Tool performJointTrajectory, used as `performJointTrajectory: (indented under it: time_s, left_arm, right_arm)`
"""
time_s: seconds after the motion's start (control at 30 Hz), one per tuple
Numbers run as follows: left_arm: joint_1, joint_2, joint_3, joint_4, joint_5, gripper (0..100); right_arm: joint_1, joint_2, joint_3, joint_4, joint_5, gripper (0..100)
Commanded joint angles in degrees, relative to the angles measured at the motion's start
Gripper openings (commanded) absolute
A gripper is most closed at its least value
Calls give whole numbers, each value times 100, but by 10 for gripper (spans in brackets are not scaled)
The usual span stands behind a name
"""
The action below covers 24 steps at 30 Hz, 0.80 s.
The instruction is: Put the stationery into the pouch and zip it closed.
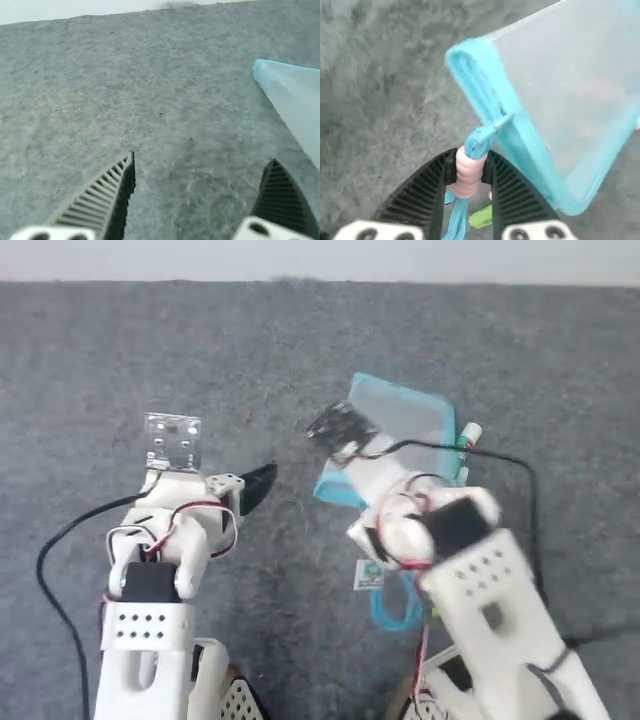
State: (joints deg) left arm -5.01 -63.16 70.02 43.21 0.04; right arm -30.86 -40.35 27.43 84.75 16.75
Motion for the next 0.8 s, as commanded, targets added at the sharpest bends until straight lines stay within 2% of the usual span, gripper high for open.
performJointTrajectory:
  time_s: [0.0,0.17,0.43,0.6,0.77]
  left_arm:
    - [255,18,-75,88,-97,393]
    - [800,-237,-198,598,-167,427]
    - [1011,-2286,-136,1591,-158,427]
    - [1284,-2444,233,1204,-176,427]
    - [1292,-1732,251,782,-176,427]
  right_arm:
    - [101,-330,-677,242,97,6]
    - [-180,-295,-642,242,97,6]
    - [-136,127,-607,180,70,6]
    - [-259,92,-607,251,97,6]
    - [-681,-75,-607,312,105,6]
